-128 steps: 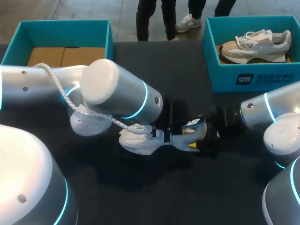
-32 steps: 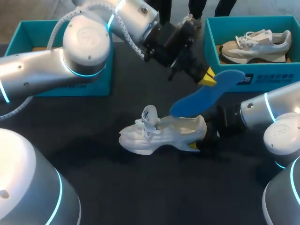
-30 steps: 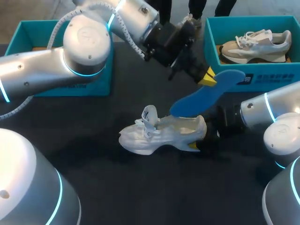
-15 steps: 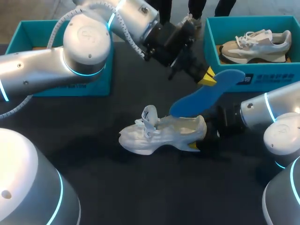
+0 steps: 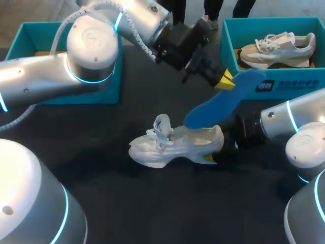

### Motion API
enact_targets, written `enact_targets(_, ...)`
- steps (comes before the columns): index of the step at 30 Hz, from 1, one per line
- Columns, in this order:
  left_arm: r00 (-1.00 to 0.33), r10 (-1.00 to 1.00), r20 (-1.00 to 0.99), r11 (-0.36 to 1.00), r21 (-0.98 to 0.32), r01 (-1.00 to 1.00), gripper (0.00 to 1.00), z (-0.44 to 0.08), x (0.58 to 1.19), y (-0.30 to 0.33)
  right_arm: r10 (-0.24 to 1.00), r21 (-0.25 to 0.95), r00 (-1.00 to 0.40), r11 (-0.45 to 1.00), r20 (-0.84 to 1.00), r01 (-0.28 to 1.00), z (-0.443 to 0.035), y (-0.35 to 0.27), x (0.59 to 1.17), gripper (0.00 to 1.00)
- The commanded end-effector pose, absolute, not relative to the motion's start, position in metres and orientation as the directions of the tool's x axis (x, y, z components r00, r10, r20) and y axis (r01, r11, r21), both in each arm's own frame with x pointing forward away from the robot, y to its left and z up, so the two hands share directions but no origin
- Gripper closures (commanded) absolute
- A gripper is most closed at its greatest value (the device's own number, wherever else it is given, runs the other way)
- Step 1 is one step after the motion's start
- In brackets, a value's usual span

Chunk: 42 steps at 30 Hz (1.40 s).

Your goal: Take the shoe out of the shoebox, open the shoe tongue, remove and reinsert the insole, then place the shoe into the shoebox

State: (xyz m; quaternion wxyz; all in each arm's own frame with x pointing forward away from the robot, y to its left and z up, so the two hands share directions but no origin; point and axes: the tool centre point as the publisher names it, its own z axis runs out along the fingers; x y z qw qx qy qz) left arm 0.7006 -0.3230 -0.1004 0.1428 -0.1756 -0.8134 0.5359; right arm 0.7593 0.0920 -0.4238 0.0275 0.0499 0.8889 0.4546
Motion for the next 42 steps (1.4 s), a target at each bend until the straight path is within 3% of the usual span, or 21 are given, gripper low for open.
enact_targets(1, -0.899, 0.421, 0.121, 0.326, -0.945, 0.025, 1.0, -0.096, 0.69, -0.312, 0.116, 0.807, -0.993, 0.587, -0.004, 0.065, -0.425, 0.095, 0.76, 1.0)
enact_targets(10, -0.854, 0.408, 0.323, 0.207, -0.944, -0.258, 1.0, -0.07, 0.676, -0.295, 0.116, 0.807, -0.993, 0.587, -0.004, 0.065, -0.425, 0.095, 0.76, 1.0)
enact_targets(22, -0.755, 0.408, 0.513, 0.101, -0.847, -0.521, 1.0, -0.051, 0.646, -0.275, 0.116, 0.807, -0.993, 0.587, -0.004, 0.065, -0.425, 0.095, 0.76, 1.0)
enact_targets(42, -0.694, 0.369, 0.618, -0.063, -0.728, -0.682, 1.0, -0.009, 0.601, -0.224, 0.116, 0.807, -0.993, 0.587, -0.004, 0.065, -0.425, 0.095, 0.76, 1.0)
